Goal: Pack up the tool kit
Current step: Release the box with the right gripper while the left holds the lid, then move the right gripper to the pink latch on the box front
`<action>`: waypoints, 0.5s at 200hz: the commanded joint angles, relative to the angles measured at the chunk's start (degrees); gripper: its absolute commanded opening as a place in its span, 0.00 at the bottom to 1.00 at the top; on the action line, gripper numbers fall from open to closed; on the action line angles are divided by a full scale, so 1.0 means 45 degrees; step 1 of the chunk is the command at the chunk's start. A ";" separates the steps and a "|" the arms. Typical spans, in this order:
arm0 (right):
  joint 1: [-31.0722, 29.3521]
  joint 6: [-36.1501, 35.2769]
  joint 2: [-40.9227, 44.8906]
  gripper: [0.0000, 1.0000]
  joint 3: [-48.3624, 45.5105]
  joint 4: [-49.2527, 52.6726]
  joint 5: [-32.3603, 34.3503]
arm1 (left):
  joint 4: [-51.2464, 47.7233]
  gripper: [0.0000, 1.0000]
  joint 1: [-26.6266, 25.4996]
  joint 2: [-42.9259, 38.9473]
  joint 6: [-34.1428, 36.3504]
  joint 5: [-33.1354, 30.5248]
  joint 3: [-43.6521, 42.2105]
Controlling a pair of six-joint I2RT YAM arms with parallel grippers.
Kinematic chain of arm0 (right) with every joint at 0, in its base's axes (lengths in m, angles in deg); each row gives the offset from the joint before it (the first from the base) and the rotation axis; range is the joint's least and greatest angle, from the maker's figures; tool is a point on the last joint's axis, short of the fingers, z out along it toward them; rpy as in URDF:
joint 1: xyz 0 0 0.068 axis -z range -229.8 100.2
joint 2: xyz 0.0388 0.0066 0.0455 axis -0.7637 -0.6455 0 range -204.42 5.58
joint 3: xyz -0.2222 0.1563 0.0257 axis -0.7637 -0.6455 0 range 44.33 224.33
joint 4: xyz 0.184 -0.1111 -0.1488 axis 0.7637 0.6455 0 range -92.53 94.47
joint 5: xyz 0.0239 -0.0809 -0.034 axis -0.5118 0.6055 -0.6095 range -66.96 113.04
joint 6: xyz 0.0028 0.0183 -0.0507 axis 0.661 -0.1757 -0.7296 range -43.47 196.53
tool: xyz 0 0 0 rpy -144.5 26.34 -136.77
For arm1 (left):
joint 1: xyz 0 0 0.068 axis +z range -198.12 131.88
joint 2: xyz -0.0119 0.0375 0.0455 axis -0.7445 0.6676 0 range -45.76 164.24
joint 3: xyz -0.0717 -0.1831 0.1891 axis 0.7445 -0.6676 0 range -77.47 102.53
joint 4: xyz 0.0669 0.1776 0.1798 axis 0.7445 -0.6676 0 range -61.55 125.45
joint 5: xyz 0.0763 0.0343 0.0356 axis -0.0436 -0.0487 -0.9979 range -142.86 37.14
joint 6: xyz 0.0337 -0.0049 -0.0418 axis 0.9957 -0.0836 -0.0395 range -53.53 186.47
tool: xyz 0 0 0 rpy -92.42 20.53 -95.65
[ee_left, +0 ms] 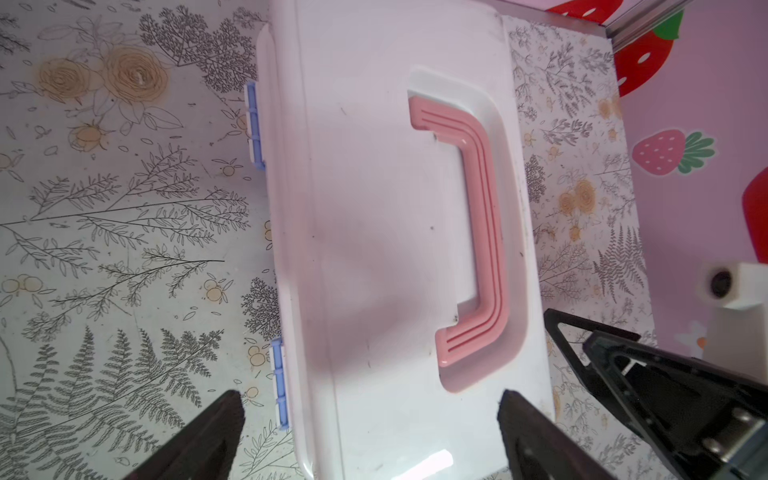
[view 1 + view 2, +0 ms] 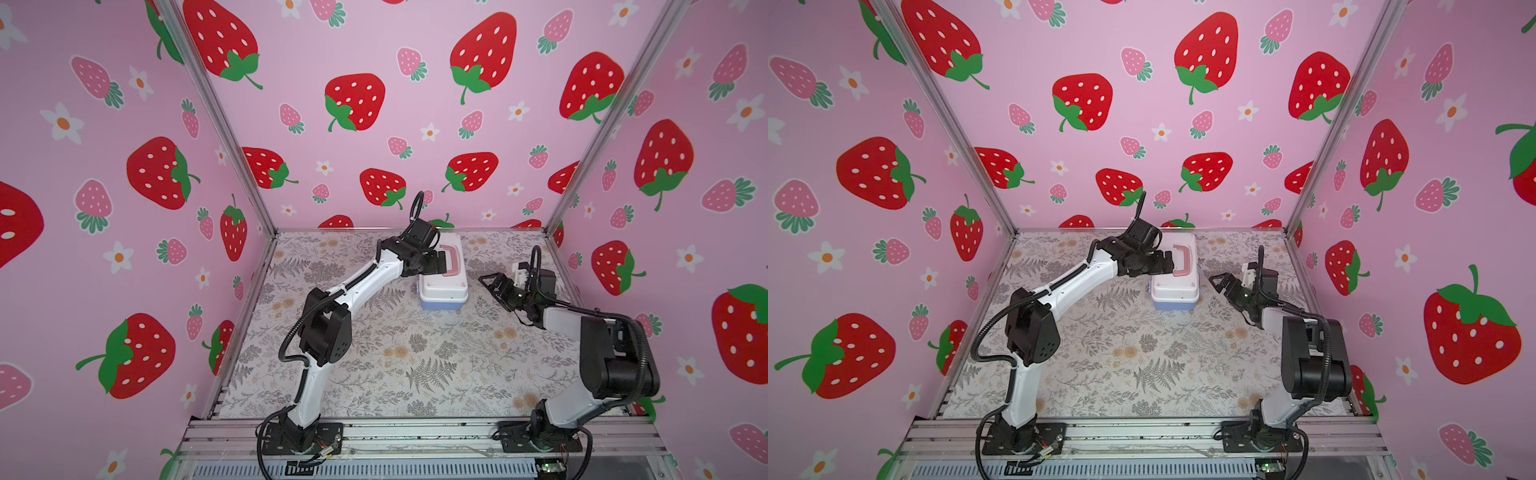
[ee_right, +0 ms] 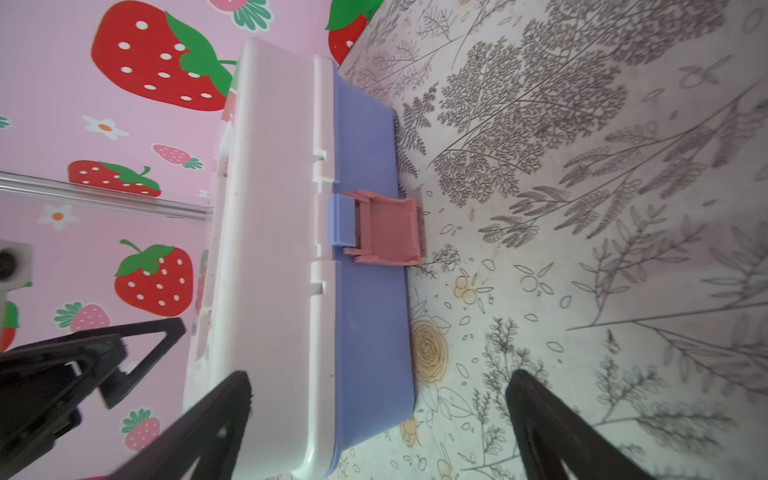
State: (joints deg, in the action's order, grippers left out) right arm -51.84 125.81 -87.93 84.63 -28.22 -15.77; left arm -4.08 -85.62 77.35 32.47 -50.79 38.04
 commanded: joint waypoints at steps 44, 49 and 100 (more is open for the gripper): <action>0.0064 0.3955 -0.1395 0.99 -0.1371 -0.4111 -0.1659 | -0.0383 0.99 -0.0044 0.0724 0.0836 -0.0086 0.1511; 0.0069 0.4041 -0.1449 0.99 -0.1359 -0.4071 -0.1641 | -0.0432 0.99 -0.0045 0.0809 0.0944 -0.0099 0.1639; -0.0346 0.5808 -0.1752 0.99 -0.1333 -0.4190 -0.0806 | -0.0383 0.94 -0.0200 0.1457 0.1906 -0.0221 0.2018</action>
State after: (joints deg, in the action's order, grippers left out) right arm -52.19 145.07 -94.55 78.55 -43.72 -21.62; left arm -5.12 -85.81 81.28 37.78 -50.90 44.22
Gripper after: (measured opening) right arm 0.993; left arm 0.953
